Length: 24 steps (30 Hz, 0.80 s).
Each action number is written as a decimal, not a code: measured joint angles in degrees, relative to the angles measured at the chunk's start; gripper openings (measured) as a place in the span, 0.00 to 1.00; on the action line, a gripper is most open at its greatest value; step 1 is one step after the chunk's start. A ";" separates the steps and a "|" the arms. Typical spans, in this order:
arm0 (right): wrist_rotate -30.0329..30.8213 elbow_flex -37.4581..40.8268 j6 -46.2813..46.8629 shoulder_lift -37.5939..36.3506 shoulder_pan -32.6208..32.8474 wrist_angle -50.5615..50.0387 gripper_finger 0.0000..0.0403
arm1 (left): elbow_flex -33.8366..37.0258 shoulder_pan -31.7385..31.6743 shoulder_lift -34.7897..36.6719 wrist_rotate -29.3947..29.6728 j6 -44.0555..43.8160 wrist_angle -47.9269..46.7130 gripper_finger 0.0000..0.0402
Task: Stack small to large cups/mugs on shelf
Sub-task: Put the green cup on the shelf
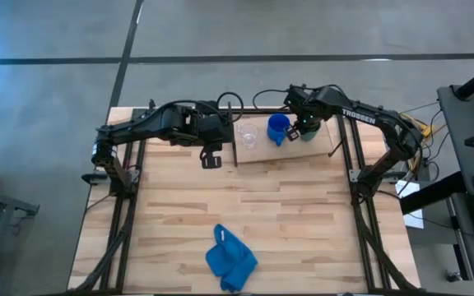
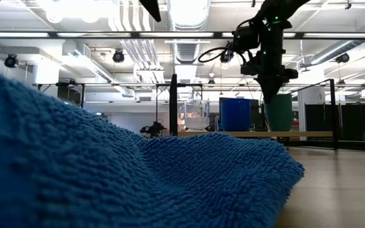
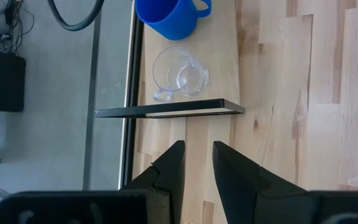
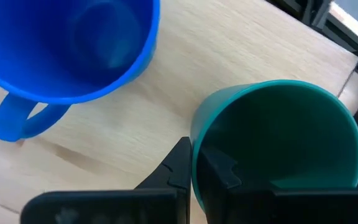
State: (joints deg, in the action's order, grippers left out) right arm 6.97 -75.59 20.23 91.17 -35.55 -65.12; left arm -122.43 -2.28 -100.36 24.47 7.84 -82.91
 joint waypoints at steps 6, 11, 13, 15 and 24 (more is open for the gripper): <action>-1.98 -0.04 -0.93 -0.02 -0.01 -0.27 0.03 | 0.00 0.00 0.00 0.02 0.00 0.00 0.17; -2.45 -0.04 -2.46 -0.02 -0.02 -0.52 0.03 | 0.00 0.00 0.00 0.02 -0.01 0.00 0.17; -2.43 -0.07 -2.50 -0.02 -0.02 -0.54 0.03 | 0.00 0.00 0.00 0.01 0.00 -0.01 0.17; -2.43 -0.07 -2.82 -0.02 -0.11 -0.60 0.03 | 0.00 0.00 0.00 -0.01 0.00 -0.02 0.17; -2.74 -0.75 -3.39 -0.02 -0.11 -3.33 0.03 | 0.00 0.00 0.00 -0.18 0.00 -0.07 0.17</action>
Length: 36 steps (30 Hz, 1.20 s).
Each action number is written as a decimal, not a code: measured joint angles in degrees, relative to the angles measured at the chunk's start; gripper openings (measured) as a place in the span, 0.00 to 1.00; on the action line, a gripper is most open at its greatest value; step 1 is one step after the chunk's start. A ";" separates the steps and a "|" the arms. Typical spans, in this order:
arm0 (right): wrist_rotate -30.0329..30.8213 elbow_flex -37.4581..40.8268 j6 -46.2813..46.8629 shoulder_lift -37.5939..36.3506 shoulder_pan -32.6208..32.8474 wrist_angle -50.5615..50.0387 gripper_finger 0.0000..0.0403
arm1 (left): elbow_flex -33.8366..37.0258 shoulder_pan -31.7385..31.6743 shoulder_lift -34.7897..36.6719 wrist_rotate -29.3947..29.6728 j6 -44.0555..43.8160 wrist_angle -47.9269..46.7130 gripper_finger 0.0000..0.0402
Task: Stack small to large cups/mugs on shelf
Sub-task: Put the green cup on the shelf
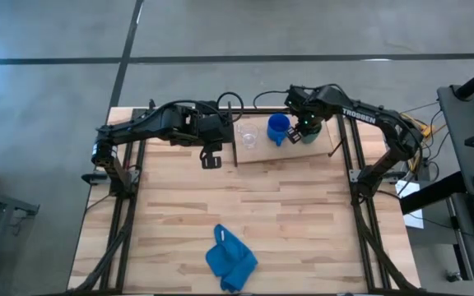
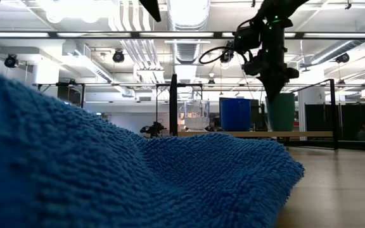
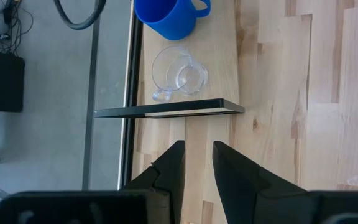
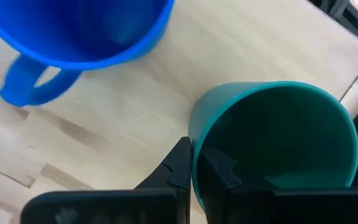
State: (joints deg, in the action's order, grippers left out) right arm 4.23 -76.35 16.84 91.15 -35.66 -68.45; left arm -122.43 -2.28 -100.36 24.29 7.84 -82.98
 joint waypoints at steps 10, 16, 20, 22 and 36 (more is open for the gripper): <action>3.04 -2.26 -0.13 0.04 0.02 0.15 0.03 | 0.00 0.00 0.00 -0.02 0.00 -0.01 0.17; 3.15 -2.26 3.34 0.04 0.04 0.38 0.03 | 0.00 0.00 0.00 -0.04 0.00 -0.02 0.17; 3.30 -2.26 3.50 0.04 0.04 0.70 0.03 | 0.00 0.00 0.00 -0.04 0.00 -0.02 0.17; 3.30 -2.26 3.50 0.04 0.04 1.33 0.03 | 0.00 0.00 0.00 -0.03 0.00 -0.02 0.17; 3.34 -2.28 0.87 0.04 0.00 2.06 0.03 | 0.00 0.00 0.00 -0.03 -0.01 -0.02 0.17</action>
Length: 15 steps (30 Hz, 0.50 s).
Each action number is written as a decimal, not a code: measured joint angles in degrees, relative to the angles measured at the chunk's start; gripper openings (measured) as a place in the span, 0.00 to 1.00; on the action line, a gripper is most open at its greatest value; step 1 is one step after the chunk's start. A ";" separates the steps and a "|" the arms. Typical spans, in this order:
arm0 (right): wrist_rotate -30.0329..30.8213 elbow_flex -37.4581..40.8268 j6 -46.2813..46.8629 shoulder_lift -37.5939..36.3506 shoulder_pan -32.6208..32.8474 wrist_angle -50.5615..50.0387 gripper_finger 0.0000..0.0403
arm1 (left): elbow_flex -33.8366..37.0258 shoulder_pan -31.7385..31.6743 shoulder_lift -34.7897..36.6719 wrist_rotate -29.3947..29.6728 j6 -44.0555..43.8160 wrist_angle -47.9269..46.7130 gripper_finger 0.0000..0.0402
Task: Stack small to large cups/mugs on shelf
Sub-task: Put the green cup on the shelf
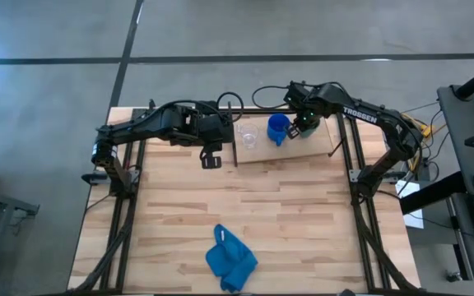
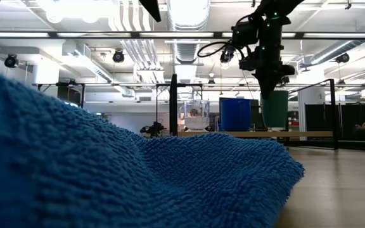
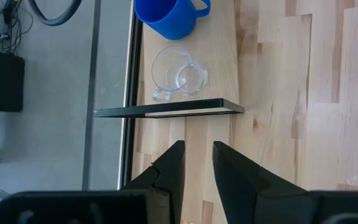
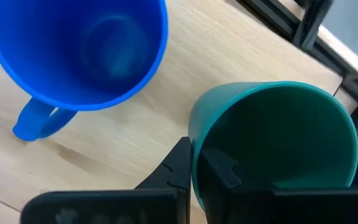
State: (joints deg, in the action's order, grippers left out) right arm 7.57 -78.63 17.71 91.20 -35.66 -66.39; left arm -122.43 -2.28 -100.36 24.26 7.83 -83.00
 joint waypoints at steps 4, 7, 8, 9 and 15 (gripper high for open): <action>0.00 0.00 -3.54 0.00 0.00 0.37 0.03 | 0.00 0.00 -0.02 0.01 -0.01 0.00 0.17; 0.00 0.00 -4.52 0.00 0.00 1.28 0.03 | 0.00 0.00 0.00 0.02 -0.01 -0.01 0.17; 0.00 0.00 -4.54 0.00 0.00 1.44 0.03 | 0.00 0.00 -0.02 0.02 -0.01 -0.01 0.17; 0.00 0.00 -4.59 0.00 0.00 1.64 0.03 | 0.00 0.00 -0.01 0.02 -0.01 0.00 0.17; 0.03 0.00 -4.68 0.00 0.44 2.09 0.03 | 0.09 0.00 -0.02 0.02 -0.04 -0.04 0.17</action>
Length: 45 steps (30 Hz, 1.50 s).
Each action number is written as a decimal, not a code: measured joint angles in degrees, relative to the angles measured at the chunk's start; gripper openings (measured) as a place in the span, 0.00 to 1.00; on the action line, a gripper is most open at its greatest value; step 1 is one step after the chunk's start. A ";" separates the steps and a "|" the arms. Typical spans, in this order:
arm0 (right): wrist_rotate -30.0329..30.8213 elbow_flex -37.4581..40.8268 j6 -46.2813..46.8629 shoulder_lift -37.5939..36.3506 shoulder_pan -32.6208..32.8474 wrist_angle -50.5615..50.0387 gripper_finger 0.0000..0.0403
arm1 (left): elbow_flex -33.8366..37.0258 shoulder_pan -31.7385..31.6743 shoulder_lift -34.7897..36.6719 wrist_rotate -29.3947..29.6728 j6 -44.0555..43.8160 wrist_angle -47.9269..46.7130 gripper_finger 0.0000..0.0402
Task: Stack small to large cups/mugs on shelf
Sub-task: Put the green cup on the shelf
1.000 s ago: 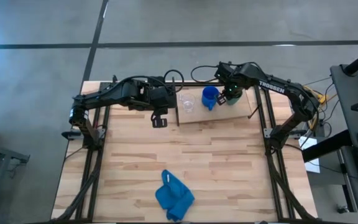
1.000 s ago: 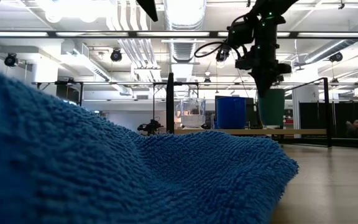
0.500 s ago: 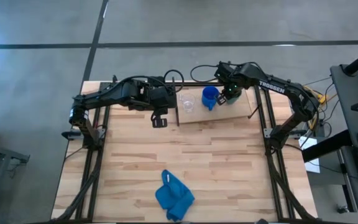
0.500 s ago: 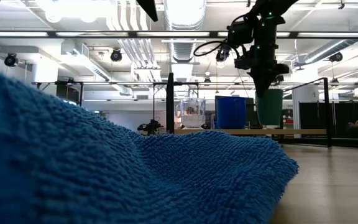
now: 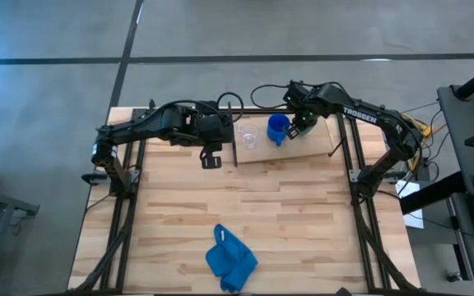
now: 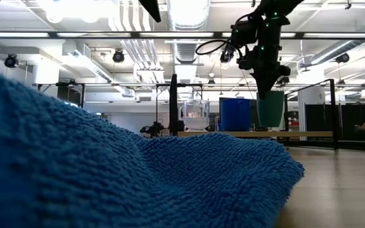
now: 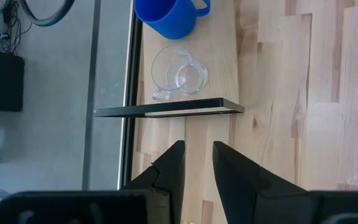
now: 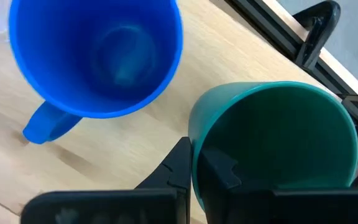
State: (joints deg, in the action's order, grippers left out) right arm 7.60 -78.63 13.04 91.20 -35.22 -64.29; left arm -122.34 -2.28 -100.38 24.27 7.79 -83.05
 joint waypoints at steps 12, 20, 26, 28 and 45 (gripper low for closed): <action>0.66 0.00 0.42 0.00 0.10 -3.92 0.03 | 0.00 -0.01 0.00 0.00 -0.04 0.00 0.17; 1.39 0.03 0.42 -0.02 0.24 -5.24 0.03 | 0.00 -0.01 0.00 0.00 -0.04 0.02 0.17; 1.41 0.45 0.42 -0.02 1.63 -5.26 0.03 | 0.00 -0.01 0.00 0.00 -0.11 0.02 0.17; 1.45 0.94 0.37 -0.02 2.16 -5.05 0.03 | 0.00 0.00 0.00 0.00 -0.11 0.02 0.17; 3.12 3.93 -0.24 -0.13 2.36 -2.58 0.04 | 0.09 -0.02 0.00 0.00 -0.11 0.02 0.17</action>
State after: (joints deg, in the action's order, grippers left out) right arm 10.72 -74.70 12.80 91.07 -32.86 -66.87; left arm -122.26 -2.31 -100.38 24.27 7.68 -83.02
